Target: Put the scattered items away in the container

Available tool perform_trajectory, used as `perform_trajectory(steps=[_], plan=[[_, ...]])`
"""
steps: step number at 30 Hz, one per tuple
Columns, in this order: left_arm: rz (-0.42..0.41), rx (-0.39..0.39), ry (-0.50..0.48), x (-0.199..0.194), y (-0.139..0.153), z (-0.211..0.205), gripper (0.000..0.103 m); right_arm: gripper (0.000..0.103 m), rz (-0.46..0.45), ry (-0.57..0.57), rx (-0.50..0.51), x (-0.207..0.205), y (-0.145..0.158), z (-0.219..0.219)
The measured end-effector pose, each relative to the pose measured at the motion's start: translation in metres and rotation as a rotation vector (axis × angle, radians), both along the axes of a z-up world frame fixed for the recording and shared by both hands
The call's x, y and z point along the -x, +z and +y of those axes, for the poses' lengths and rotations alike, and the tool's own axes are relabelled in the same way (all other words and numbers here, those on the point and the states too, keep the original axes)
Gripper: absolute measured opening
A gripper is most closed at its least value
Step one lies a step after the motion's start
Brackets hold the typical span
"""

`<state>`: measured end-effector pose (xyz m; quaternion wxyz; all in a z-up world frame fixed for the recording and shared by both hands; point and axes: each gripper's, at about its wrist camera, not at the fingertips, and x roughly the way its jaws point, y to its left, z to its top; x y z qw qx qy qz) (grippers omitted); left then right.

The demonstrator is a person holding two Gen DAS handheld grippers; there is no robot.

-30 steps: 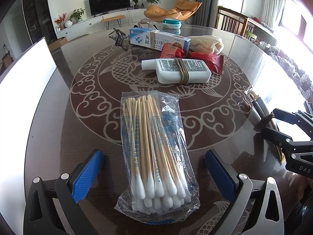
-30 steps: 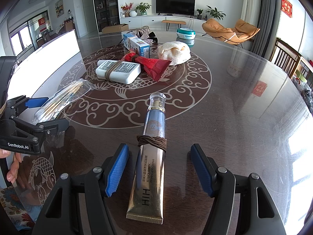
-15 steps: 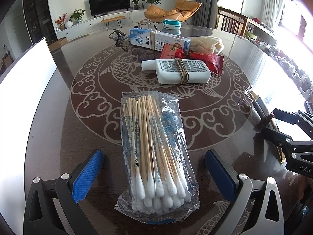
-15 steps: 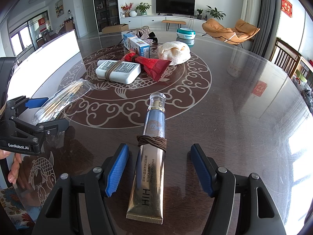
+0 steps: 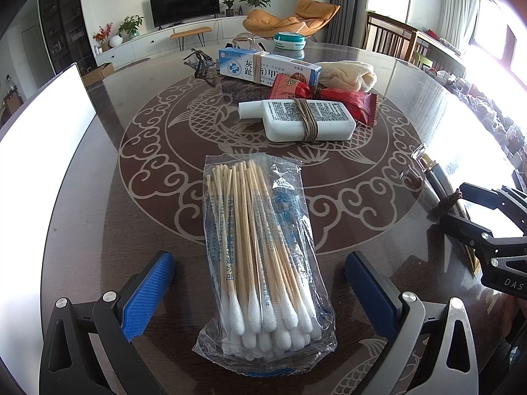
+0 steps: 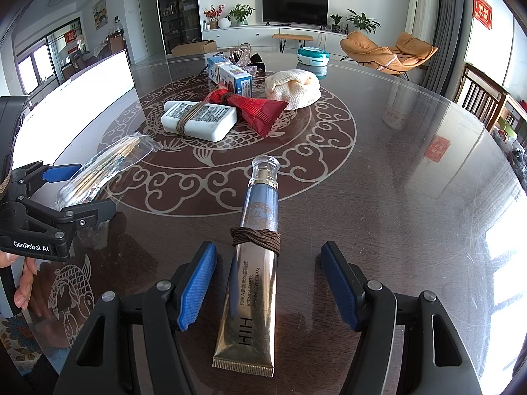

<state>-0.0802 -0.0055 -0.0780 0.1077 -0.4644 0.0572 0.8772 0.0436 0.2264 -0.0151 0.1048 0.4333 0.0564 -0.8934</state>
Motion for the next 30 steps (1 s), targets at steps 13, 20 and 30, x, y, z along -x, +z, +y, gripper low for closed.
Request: perform_trajectory(steps=[13, 20, 30], plan=[[0.000, 0.000, 0.000, -0.0002, -0.0001, -0.0002, 0.103, 0.067, 0.001, -0.002, 0.000, -0.0002, 0.0000, 0.0000], [0.000, 0.000, 0.000, -0.0001, -0.0003, -0.0001, 0.103, 0.067, 0.001, -0.005, -0.001, -0.0003, 0.0000, -0.0001], [-0.026, 0.009, -0.012, 0.0013, 0.0019, 0.0011, 0.103, 0.070, -0.003, -0.016, 0.017, -0.0001, 0.0002, 0.0039]])
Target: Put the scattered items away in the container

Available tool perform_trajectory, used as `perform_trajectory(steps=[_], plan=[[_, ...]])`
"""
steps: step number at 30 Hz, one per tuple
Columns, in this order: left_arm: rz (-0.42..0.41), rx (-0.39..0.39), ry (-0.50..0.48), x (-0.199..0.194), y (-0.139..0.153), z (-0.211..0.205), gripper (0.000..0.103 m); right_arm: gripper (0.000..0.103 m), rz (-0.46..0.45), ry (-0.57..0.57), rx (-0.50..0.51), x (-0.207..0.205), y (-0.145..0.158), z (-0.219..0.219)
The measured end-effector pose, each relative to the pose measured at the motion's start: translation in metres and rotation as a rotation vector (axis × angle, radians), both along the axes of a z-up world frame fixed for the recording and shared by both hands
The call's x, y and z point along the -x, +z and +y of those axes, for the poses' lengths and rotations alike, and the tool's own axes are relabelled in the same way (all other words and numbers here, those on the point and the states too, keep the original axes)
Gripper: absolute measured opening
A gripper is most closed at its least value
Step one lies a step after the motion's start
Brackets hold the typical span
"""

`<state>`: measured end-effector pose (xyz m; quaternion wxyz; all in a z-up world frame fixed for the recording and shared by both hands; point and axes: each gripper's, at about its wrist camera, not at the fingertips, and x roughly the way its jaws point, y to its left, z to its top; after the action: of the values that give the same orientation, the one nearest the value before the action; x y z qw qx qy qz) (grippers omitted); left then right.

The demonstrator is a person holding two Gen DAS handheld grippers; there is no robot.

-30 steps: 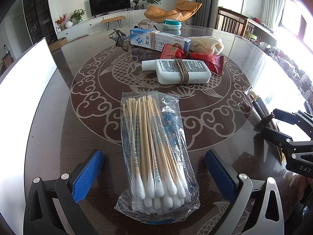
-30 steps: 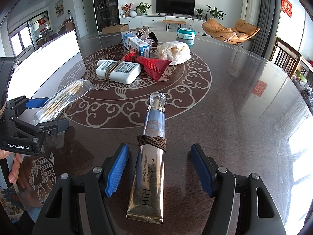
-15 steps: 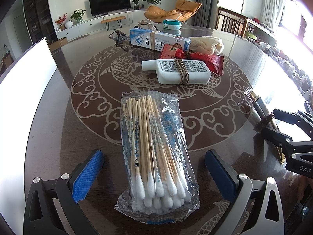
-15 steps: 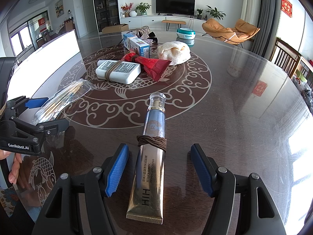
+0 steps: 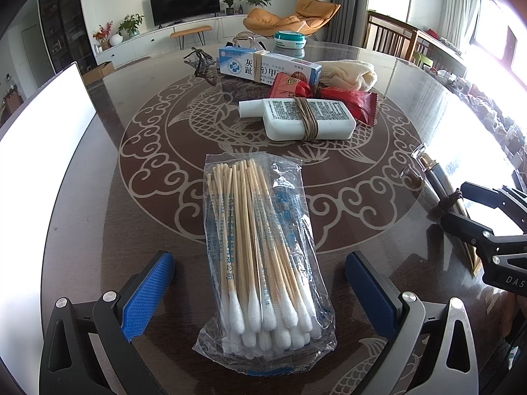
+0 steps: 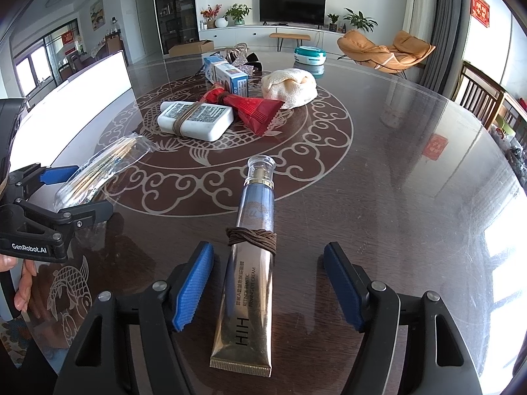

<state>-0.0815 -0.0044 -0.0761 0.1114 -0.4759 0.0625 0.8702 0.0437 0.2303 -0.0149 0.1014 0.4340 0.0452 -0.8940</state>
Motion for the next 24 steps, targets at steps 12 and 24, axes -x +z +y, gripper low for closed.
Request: perform_trajectory(steps=[12, 24], plan=[[-0.121, 0.046, -0.102, 0.020, 0.014, 0.015, 0.053, 0.070, -0.325, 0.081, 0.193, 0.057, 0.013, 0.018], [-0.031, -0.064, -0.058, -0.012, 0.055, -0.017, 0.030, 0.029, -0.329, 0.238, -0.138, 0.024, 0.028, -0.037]])
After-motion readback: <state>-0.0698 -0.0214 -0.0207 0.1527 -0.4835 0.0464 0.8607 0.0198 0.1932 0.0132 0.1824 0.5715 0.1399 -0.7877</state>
